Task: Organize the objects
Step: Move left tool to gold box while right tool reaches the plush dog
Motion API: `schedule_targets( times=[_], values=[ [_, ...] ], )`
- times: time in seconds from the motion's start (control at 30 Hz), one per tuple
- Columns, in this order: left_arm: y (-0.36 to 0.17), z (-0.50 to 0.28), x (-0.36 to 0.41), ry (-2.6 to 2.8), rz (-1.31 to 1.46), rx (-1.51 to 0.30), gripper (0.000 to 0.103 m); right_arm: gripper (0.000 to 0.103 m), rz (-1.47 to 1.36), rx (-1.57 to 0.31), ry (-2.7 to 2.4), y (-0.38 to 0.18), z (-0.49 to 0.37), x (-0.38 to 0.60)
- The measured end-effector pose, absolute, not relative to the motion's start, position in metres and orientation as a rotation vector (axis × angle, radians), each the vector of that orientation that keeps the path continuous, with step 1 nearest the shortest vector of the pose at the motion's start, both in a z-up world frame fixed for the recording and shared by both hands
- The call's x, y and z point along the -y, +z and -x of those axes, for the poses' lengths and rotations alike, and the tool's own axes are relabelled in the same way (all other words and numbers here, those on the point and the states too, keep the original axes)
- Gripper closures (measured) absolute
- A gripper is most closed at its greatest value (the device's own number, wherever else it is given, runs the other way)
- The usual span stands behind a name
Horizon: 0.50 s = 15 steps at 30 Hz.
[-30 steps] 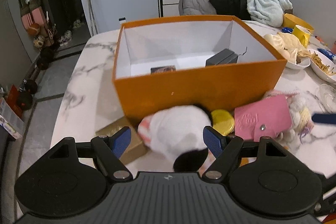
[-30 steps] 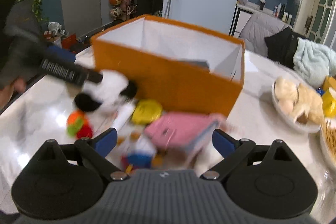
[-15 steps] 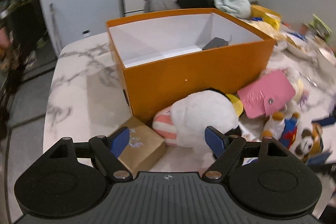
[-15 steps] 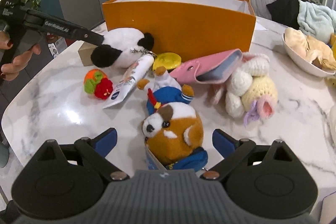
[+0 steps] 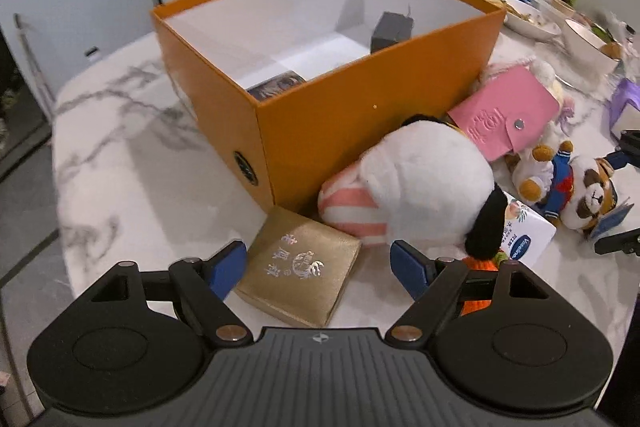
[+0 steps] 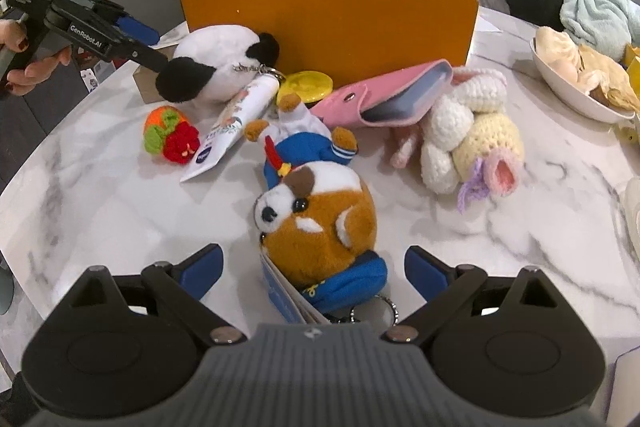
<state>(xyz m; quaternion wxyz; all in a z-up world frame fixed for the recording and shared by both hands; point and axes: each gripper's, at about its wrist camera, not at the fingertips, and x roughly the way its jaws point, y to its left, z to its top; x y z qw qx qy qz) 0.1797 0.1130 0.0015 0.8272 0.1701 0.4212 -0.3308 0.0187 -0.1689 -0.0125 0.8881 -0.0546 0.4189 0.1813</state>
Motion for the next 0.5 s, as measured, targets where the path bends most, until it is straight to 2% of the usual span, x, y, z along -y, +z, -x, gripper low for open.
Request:
schedule_targets(
  times=[0.23,0.33,0.4,0.5],
  values=[
    [-0.02,-0.199,-0.113,-0.704,-0.398,-0.968,0.009,0.006,0.128,-0.872,0.382,-0.01,-0.019,0.166],
    [-0.022,-0.189,-0.115,-0.689,-0.377,-0.952,0.011,0.006,0.159,-0.856,0.37,-0.009,-0.02,0.164],
    [-0.022,-0.177,-0.117,-0.666,-0.345,-0.938,0.017,0.006,0.189,-0.845,0.364,-0.01,-0.02,0.162],
    [-0.022,-0.159,-0.113,-0.59,-0.345,-0.927,0.017,0.006,0.218,-0.829,0.369,-0.011,-0.018,0.158]
  ],
)
